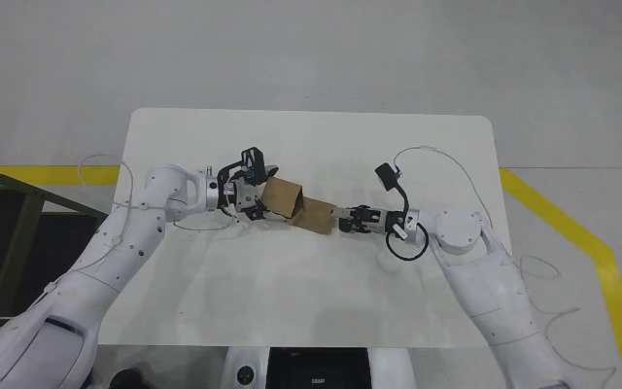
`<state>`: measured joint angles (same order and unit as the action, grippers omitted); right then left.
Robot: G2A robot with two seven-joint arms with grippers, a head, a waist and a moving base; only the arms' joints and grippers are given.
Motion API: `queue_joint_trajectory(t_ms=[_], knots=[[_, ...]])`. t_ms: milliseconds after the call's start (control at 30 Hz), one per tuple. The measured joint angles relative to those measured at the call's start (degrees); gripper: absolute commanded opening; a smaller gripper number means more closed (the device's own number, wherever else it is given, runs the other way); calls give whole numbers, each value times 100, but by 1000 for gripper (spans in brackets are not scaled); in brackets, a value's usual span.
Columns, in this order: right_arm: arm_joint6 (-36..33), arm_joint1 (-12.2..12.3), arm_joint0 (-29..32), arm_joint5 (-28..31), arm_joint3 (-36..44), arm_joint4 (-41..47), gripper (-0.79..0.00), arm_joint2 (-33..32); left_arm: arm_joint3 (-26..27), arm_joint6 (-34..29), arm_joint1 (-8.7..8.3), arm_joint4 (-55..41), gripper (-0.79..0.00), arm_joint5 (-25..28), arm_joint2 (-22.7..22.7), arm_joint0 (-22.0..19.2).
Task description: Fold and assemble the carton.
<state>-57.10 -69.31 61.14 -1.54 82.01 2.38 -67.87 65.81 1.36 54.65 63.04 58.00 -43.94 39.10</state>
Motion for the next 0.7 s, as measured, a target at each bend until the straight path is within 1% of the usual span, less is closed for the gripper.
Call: queue_joint_trajectory(t_ms=[200, 700], knots=[[124, 7, 10, 47, -132, -44, -431, 73, 20, -14, 3, -16, 0, 0, 19, -16], [363, -194, -514, 310, -1016, 334, -422, 782, 21, -47, -12, -58, 0, 0, -6, -15]])
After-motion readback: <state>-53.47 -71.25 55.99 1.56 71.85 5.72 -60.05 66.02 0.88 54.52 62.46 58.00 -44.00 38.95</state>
